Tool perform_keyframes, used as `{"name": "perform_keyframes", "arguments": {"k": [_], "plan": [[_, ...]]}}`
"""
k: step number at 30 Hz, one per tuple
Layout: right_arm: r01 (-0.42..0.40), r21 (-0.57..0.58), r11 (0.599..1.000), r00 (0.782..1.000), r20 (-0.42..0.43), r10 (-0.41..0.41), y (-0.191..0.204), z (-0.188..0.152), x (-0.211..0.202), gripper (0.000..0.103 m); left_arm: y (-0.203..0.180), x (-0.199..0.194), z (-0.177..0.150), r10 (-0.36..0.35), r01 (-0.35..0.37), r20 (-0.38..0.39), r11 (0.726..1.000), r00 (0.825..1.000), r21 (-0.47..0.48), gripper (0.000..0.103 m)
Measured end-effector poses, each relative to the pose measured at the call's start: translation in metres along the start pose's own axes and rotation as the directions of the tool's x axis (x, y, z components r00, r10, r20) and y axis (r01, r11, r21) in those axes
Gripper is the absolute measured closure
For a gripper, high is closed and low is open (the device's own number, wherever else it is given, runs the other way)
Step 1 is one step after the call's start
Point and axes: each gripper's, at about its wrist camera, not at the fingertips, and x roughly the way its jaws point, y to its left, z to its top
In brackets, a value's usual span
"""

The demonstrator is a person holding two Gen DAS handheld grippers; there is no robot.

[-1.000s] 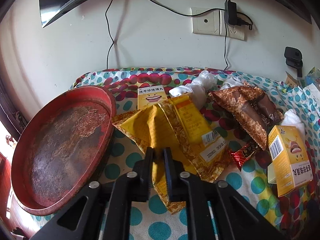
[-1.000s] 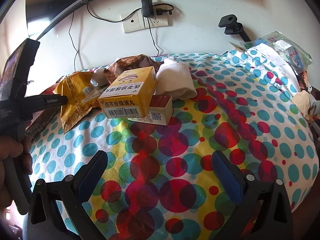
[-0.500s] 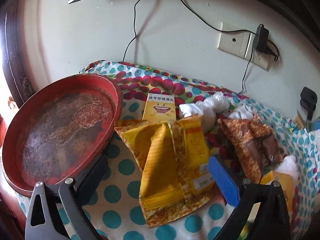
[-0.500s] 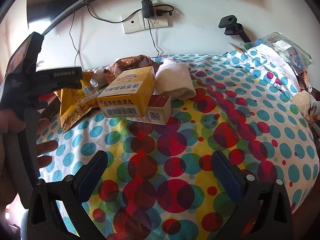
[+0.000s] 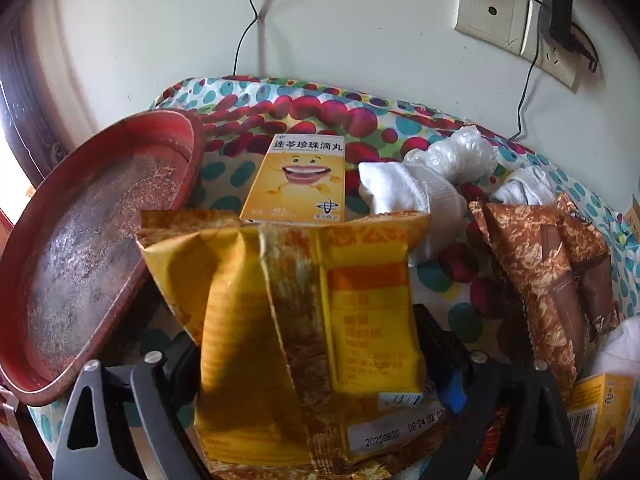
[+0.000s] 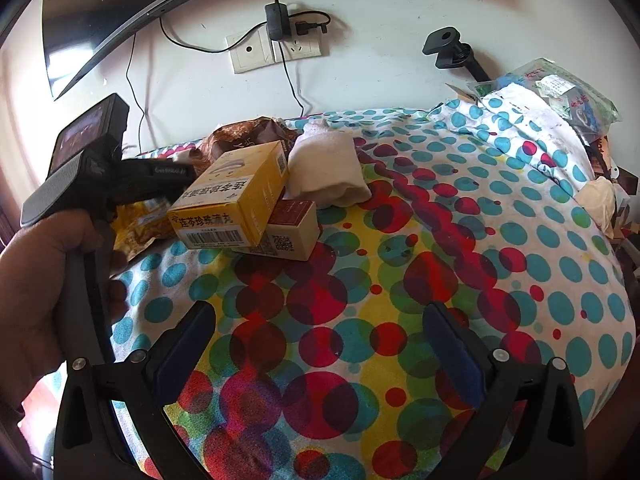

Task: Organize objects
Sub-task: 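Grasp the yellow snack bag with the left gripper and lift it, then carry the yellow bag over the red tray while the right gripper grasps the yellow medicine box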

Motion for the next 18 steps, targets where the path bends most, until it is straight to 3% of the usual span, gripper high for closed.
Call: {"name": "perform_keyframes", "arguments": {"k": [3,9,18], "plan": [[0.010,-0.008,1.000,1.000,0.000,-0.010,0.001,0.001,0.002,0.000,-0.001,-0.007,-0.003,-0.015,0.014,0.016,0.999,1.000,0.047,0.019],[0.037,-0.067,0.997,0.999,0.015,-0.037,0.010,0.004,0.002,0.000,0.004,-0.051,-0.016,-0.068,0.048,0.137,0.988,0.988,0.145,0.022],[0.063,-0.110,0.992,0.997,0.054,-0.057,0.049,0.031,0.001,0.000,0.046,-0.090,-0.043,-0.140,0.107,0.206,0.981,0.969,0.164,0.022]]}}
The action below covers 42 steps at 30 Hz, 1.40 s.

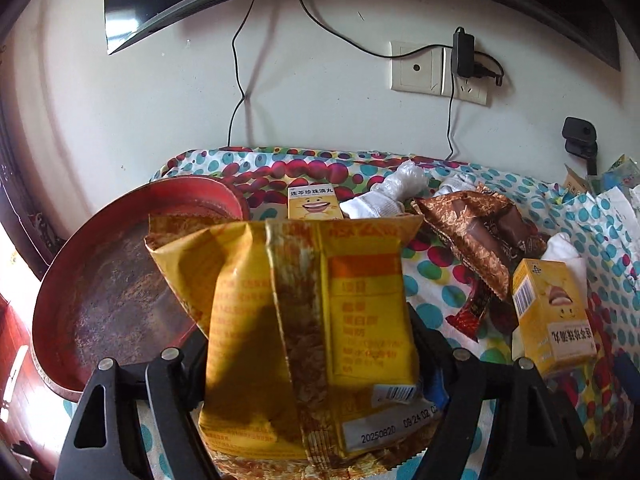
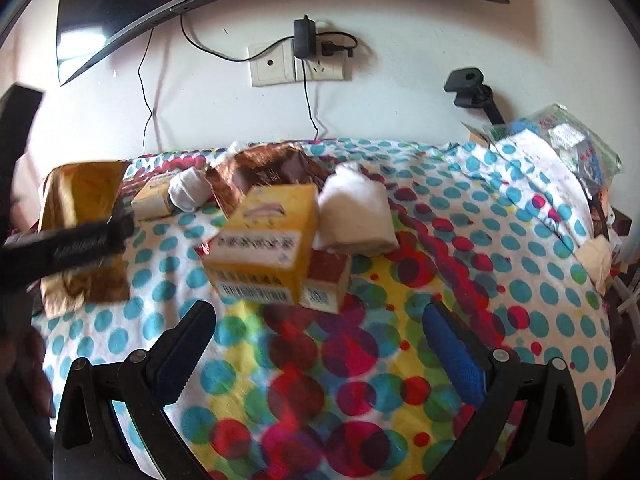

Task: Organize objects
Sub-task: 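Carry the yellow bag over the red tray while the right gripper grasps the yellow medicine box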

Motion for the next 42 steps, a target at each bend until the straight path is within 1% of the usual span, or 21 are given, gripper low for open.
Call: {"name": "perform_keyframes", "arguments": {"k": [3,5,8,9,11,12,13,14,15,17,22,27,33,35,38,42], "plan": [[0.018,-0.031,0.999,1.000,0.003,-0.018,0.014,0.011,0.004,0.000,0.018,-0.013,-0.008,-0.056,0.057,0.023,0.998,0.998,-0.006,0.022],[0.037,-0.056,0.998,0.999,0.011,-0.036,0.024,0.017,0.009,0.000,0.030,-0.016,-0.014,-0.074,0.074,0.010,0.997,0.997,-0.019,0.022],[0.067,-0.068,0.995,0.998,-0.009,-0.068,0.034,0.026,0.023,0.000,0.046,-0.019,-0.025,-0.102,0.101,-0.013,0.993,0.995,-0.061,0.022],[0.076,-0.062,0.995,0.997,-0.018,-0.077,0.035,0.027,0.028,0.003,0.050,-0.021,-0.029,-0.114,0.113,-0.010,0.991,0.993,-0.070,0.022],[0.066,-0.050,0.997,0.997,-0.044,-0.069,0.036,0.028,0.037,0.015,0.056,-0.024,-0.034,-0.124,0.124,-0.002,0.989,0.992,-0.075,0.022],[0.057,-0.041,0.998,0.996,-0.064,-0.059,0.036,0.027,0.042,0.031,0.056,-0.024,-0.036,-0.117,0.117,-0.002,0.991,0.993,-0.064,0.022],[0.064,-0.038,0.997,0.995,-0.080,-0.067,0.036,0.027,0.046,0.044,0.055,-0.023,-0.037,-0.114,0.113,-0.003,0.992,0.994,-0.052,0.022],[0.076,-0.034,0.997,0.995,-0.067,-0.078,0.035,0.028,0.045,0.052,0.055,-0.023,-0.036,-0.115,0.115,-0.003,0.992,0.993,-0.047,0.022],[0.048,-0.017,0.999,0.996,-0.072,-0.049,0.034,0.029,0.046,0.054,0.055,-0.024,-0.036,-0.117,0.117,0.001,0.992,0.993,-0.049,0.022],[0.032,0.010,0.999,0.997,-0.074,-0.032,0.031,0.031,0.047,0.055,0.056,-0.026,-0.036,-0.130,0.130,0.006,0.990,0.991,-0.061,0.022],[0.006,0.025,1.000,0.999,-0.047,-0.004,0.027,0.029,0.039,0.056,0.052,-0.034,-0.038,-0.142,0.143,0.025,0.989,0.990,-0.040,0.022],[0.005,-0.022,1.000,1.000,-0.006,-0.005,0.031,0.034,0.023,0.056,0.052,-0.038,-0.036,-0.139,0.140,0.034,0.989,0.990,-0.045,0.022],[0.009,-0.053,0.999,1.000,0.005,-0.009,0.037,0.030,0.017,0.056,0.057,-0.044,-0.033,-0.130,0.132,0.050,0.990,0.990,-0.041,0.022],[0.007,-0.058,0.998,1.000,0.001,-0.007,0.037,0.026,0.018,0.056,0.064,-0.046,-0.030,-0.118,0.121,0.060,0.992,0.991,-0.048,0.022],[-0.001,-0.060,0.998,1.000,-0.002,0.001,0.037,0.020,0.019,0.056,0.082,-0.045,-0.023,-0.081,0.086,0.070,0.994,0.994,-0.068,0.022],[-0.017,-0.055,0.998,1.000,-0.010,0.017,0.034,0.015,0.023,0.056,0.111,-0.035,-0.015,-0.025,0.030,0.051,0.994,0.998,-0.108,0.022]]}}
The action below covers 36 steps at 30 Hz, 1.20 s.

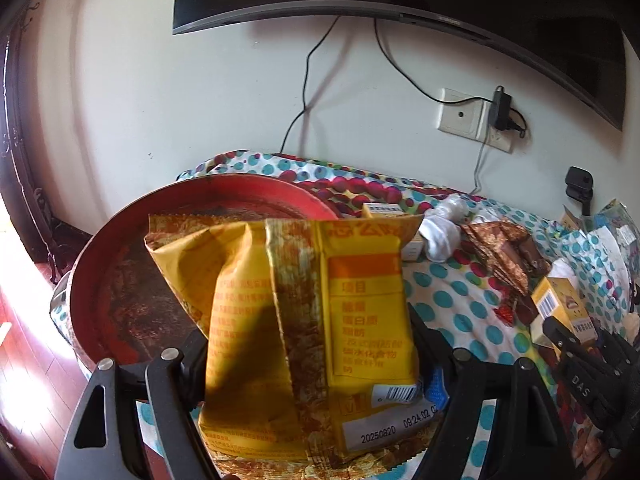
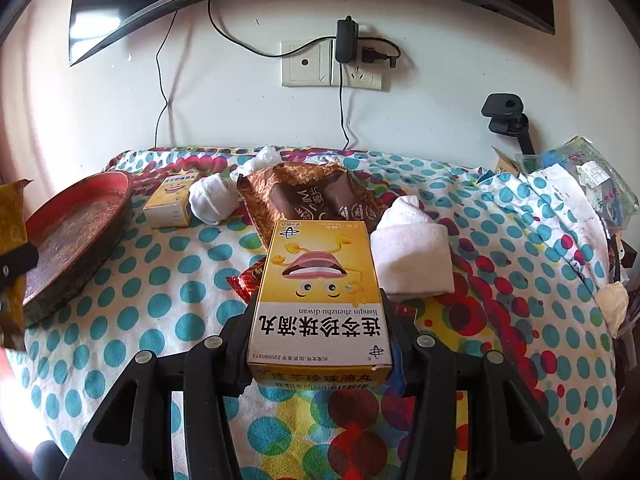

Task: Organize objects
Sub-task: 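Carry the yellow bag over the red tray while the right gripper grasps the yellow medicine box, then lower the yellow bag into the red tray and open the left gripper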

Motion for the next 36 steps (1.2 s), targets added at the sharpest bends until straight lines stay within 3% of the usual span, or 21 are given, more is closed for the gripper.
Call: {"name": "perform_keyframes", "arguments": {"k": [7,17,25,36], "plan": [[-0.038,0.031,0.999,0.999,0.004,0.038,-0.005,-0.002,0.001,0.055,0.051,0.012,0.018,0.115,-0.115,-0.010,0.992,0.993,-0.060,0.022],[-0.075,0.072,0.995,0.997,0.004,0.075,-0.012,-0.003,0.001,0.055,0.103,0.037,0.037,0.254,-0.256,-0.032,0.965,0.967,-0.050,0.022],[-0.080,0.070,0.994,0.997,0.002,0.080,-0.012,-0.003,0.002,0.055,0.121,0.071,0.037,0.269,-0.279,-0.124,0.957,0.955,-0.074,0.022],[-0.076,0.064,0.995,0.997,0.001,0.076,-0.011,-0.003,0.002,0.055,0.129,0.095,0.035,0.290,-0.308,-0.189,0.948,0.938,-0.078,0.021]]}}
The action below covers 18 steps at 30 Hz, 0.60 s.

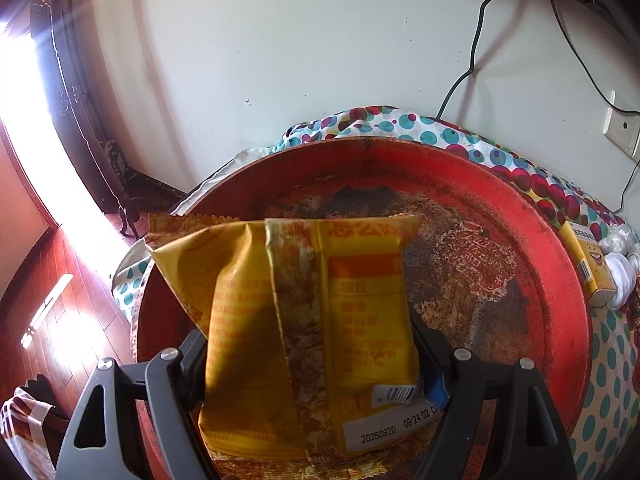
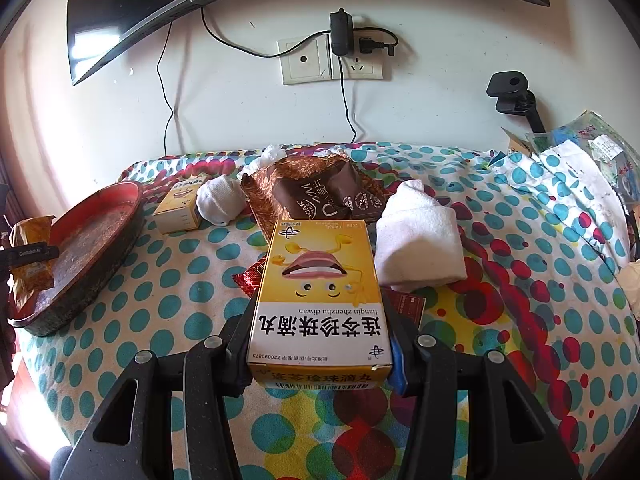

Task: Organize objects
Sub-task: 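Lower the yellow bag into the red tray and open the left gripper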

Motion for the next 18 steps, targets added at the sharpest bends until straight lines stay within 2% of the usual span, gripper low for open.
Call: {"name": "perform_keyframes", "arguments": {"k": [5,10,14,18], "plan": [[0.000,-0.004,1.000,1.000,0.000,0.000,0.000,0.000,0.000,0.055,-0.001,0.003,-0.001,0.000,0.000,-0.013,1.000,1.000,0.009,0.020],[0.001,-0.014,1.000,1.000,-0.001,-0.001,0.002,0.000,0.000,0.055,-0.004,0.005,0.000,-0.001,0.003,-0.045,0.999,0.999,0.033,0.014],[0.003,-0.019,1.000,1.000,-0.003,-0.003,0.003,0.000,0.000,0.054,-0.003,-0.024,0.002,-0.001,0.000,0.031,0.999,1.000,0.048,0.011],[0.005,-0.029,1.000,1.000,-0.004,-0.005,0.003,0.000,0.000,0.054,0.007,-0.075,0.001,-0.063,0.059,0.116,0.998,0.991,0.033,0.009]]}}
